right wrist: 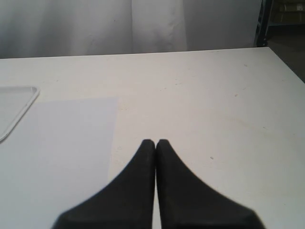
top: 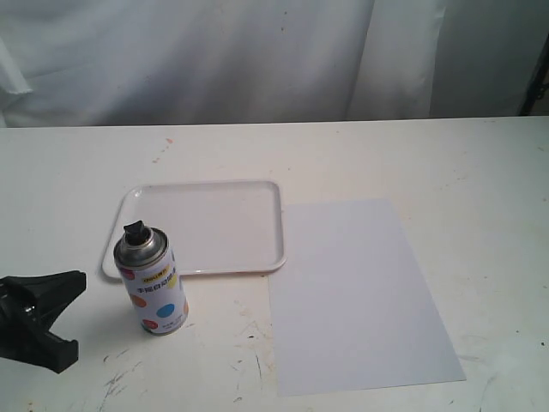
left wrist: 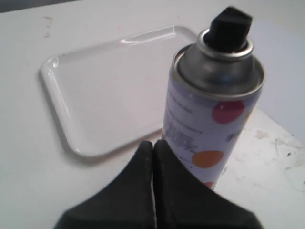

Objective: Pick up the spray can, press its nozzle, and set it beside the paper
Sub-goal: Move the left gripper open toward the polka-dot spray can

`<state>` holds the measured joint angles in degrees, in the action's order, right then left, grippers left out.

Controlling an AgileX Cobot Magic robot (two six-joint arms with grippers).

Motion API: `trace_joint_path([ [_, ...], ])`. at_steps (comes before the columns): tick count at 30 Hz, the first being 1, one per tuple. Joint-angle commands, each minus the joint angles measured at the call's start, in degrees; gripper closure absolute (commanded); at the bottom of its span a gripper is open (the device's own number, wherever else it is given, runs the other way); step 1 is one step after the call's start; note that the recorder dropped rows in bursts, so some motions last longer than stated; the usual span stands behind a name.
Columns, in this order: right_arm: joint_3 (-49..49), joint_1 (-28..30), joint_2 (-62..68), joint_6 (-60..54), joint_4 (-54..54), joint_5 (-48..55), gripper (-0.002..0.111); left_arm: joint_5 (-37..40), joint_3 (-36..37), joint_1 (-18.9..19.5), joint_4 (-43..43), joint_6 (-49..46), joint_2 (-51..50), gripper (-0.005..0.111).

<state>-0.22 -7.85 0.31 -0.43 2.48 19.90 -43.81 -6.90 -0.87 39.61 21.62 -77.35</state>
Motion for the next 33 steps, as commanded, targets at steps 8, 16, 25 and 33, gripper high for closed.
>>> trace_joint_path([
  [8,0.2,0.5,-0.3,-0.1,0.1,-0.1,0.108,-3.9,0.2,0.0,0.3,0.6,-0.1,0.107],
  [16,0.2,0.5,-0.3,-0.1,0.1,-0.1,0.108,9.8,0.2,0.0,-2.2,0.9,-0.1,0.106],
  [25,0.2,0.5,-0.3,-0.1,0.1,-0.1,0.108,7.2,0.2,0.0,0.8,5.8,-0.1,0.014],
  [33,0.2,0.5,-0.3,-0.1,0.1,-0.1,0.108,-3.7,0.2,0.0,7.4,5.4,-0.1,0.013],
])
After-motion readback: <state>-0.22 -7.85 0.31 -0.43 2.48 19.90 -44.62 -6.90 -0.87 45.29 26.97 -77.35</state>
